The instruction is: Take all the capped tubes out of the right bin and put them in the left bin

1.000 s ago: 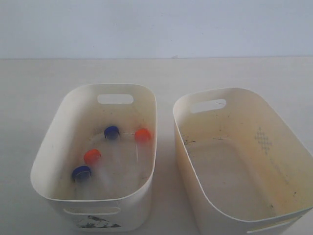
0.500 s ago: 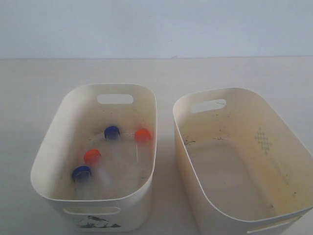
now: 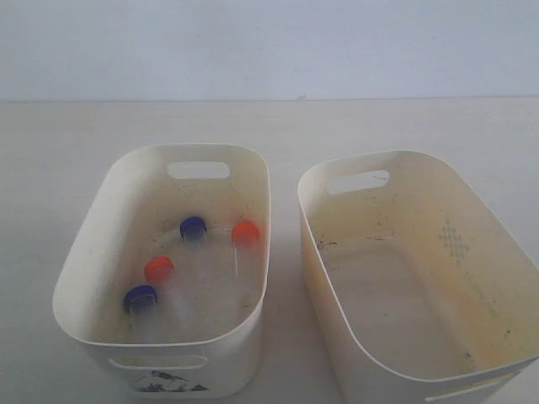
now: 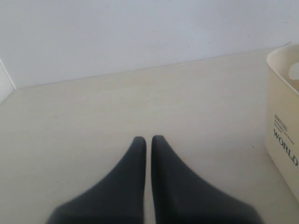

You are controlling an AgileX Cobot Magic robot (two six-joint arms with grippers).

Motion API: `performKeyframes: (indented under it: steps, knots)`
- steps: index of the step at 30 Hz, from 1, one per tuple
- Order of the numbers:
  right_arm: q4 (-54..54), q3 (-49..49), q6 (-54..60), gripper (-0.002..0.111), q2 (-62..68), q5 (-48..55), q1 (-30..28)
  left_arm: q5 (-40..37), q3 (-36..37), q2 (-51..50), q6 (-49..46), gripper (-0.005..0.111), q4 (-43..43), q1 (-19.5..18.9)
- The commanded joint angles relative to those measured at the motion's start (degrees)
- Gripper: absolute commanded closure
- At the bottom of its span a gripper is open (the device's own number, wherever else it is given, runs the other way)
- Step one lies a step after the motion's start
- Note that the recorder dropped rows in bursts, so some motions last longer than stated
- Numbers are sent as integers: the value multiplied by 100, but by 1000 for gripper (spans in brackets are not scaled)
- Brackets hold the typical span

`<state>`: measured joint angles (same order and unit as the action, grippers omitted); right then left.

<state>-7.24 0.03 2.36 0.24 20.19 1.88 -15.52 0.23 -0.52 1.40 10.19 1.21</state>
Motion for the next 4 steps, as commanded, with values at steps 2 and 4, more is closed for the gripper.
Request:
performKeyframes:
  steps: [2,4]
  knots:
    - [33,-3,7,107,-24,-82,-14,54,-23,7,66,102,-6,-6]
    - [33,-3,7,107,-24,-105,-14,54,-23,7,66,102,-6,-6]
